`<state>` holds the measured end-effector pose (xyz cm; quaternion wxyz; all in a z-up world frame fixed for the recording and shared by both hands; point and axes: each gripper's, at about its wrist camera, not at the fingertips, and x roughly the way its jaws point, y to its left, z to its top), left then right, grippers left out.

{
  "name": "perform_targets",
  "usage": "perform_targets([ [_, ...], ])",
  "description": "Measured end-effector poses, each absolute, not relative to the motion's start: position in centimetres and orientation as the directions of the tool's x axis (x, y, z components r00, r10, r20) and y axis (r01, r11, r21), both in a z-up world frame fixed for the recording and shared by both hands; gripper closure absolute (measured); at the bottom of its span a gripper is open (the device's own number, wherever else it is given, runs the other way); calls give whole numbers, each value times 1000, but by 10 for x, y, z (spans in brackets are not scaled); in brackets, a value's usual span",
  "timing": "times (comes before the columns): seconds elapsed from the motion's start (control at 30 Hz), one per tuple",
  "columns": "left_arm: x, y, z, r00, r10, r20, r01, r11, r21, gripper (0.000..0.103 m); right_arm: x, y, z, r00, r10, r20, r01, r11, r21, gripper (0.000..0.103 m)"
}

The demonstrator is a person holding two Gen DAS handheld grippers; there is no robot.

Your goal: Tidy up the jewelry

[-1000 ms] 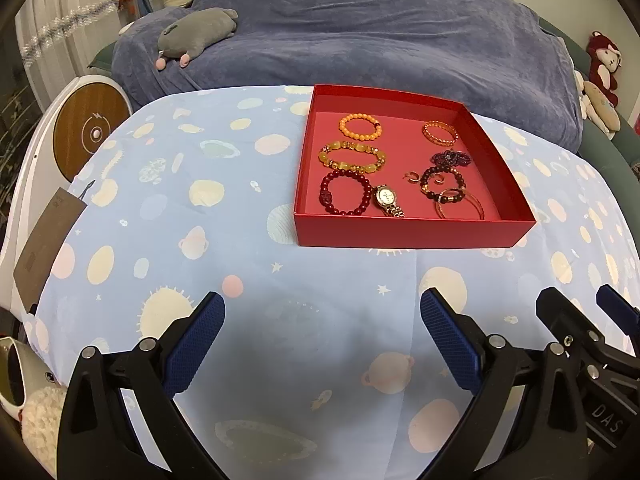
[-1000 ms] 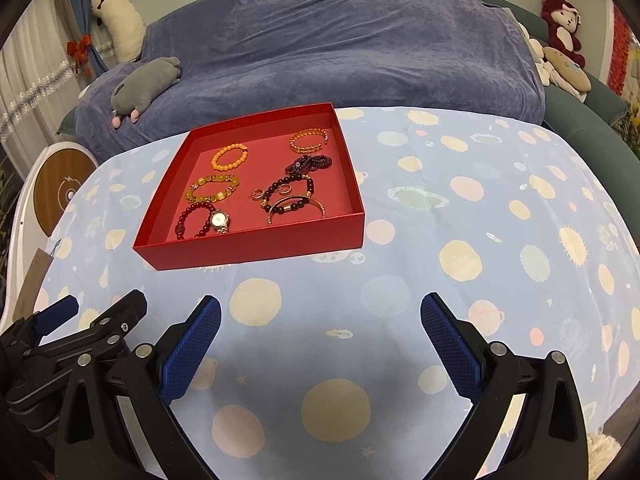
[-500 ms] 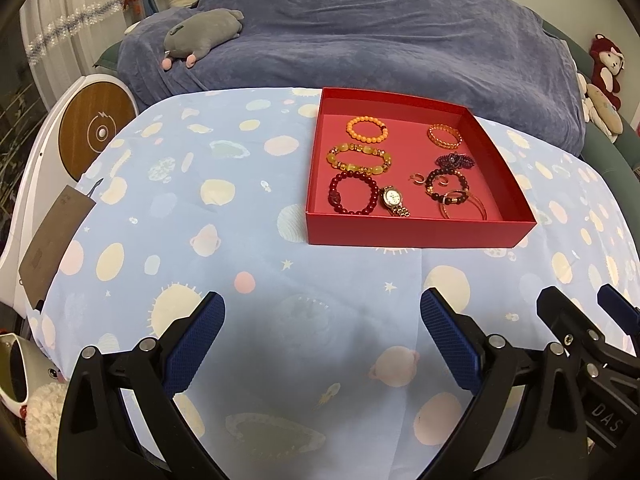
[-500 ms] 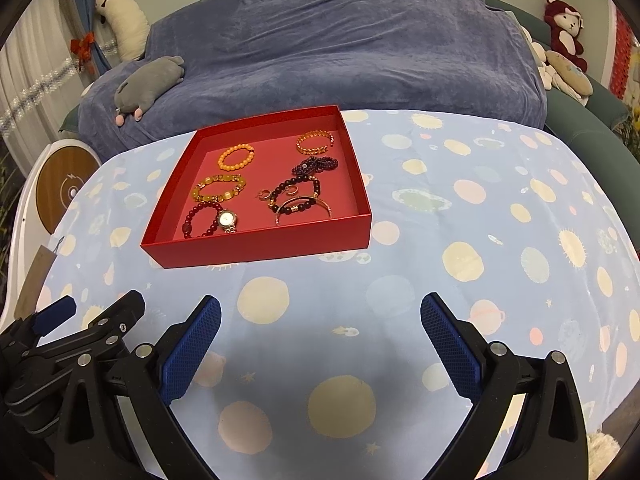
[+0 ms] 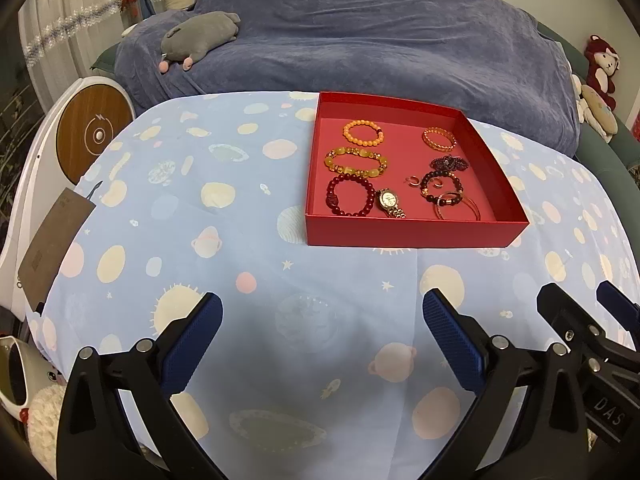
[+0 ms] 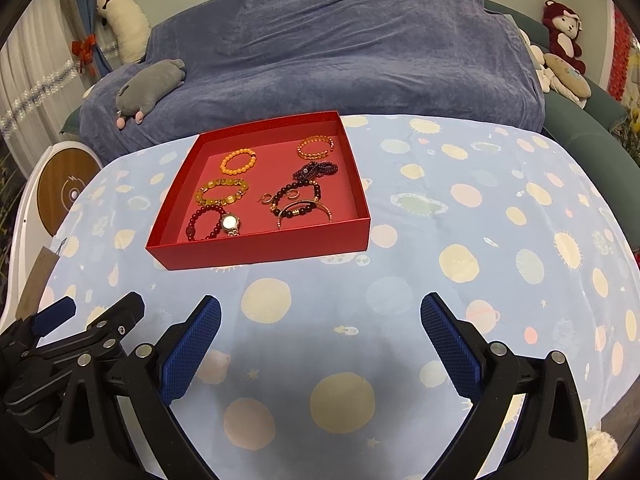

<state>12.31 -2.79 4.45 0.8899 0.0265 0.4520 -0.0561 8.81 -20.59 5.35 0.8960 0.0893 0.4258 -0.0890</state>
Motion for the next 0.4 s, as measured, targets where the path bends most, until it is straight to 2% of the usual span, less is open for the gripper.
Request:
perform_targets([
  [0.4, 122, -29, 47, 589, -57, -806, 123, 992, 19, 7, 84, -211, 52, 617, -91, -782, 247, 965, 83, 7],
])
